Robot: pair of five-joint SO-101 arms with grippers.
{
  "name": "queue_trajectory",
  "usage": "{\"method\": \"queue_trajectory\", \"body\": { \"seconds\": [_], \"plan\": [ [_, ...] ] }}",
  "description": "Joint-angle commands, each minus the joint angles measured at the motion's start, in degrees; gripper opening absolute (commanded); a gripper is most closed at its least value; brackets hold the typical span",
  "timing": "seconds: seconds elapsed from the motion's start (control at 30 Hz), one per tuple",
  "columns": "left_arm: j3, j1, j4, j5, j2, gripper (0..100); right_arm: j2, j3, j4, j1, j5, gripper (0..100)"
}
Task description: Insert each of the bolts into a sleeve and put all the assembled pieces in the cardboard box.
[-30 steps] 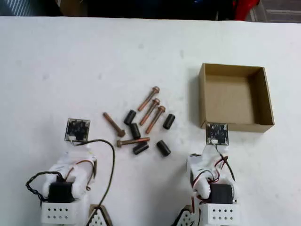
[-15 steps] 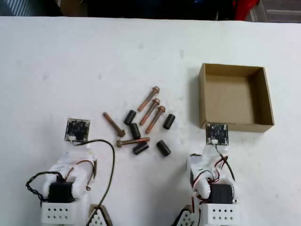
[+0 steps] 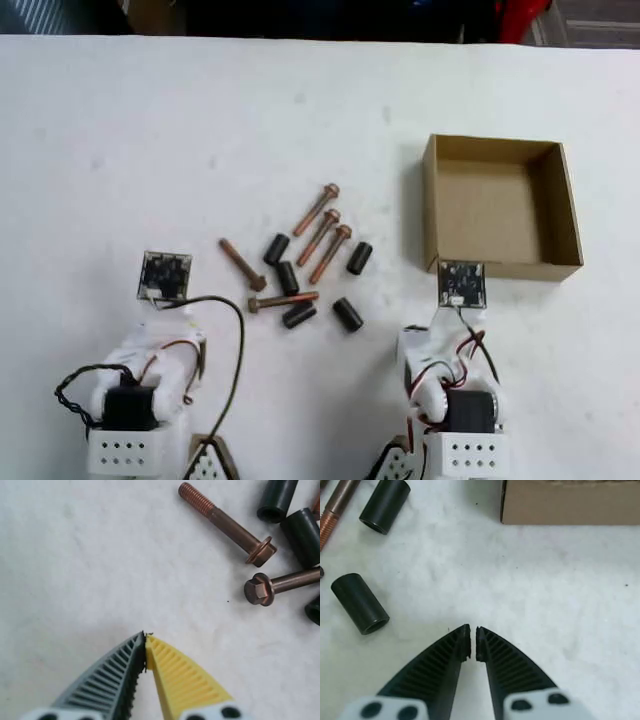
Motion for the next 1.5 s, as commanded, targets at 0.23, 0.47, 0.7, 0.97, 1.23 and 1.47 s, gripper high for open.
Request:
{"method": "queue_trajectory", "body": {
  "seconds": [0.23, 0.47, 0.7, 0.97, 1.23, 1.47],
  "plan": [
    [-0.1, -0.3, -1.1, 0.7, -0.3, 2, -0.4, 0.5, -13.3, -0.4, 10.0, 1.8],
    [-0.1, -0.3, -1.1, 0.7, -0.3, 2, -0.4, -0.4, -19.6, -0.4, 23.0, 1.8],
    [-0.1, -0.3, -1.1, 0.7, -0.3, 2, -0.4, -9.1, -19.2, 0.0, 21.5, 1.8],
    [-0.1, -0.3, -1.1, 0.7, -0.3, 2, -0.4, -10.0, -19.5, 0.0, 22.1, 1.8],
    [-0.1, 0.0, -1.1, 0.6, -0.3, 2, -0.3, -10.3, -19.2, 0.0, 31.3, 1.8],
    [-0.1, 0.0, -1.1, 0.8, -0.3, 2, 0.2, -22.1, -12.1, 4.3, 36.1, 1.8]
  ]
}}
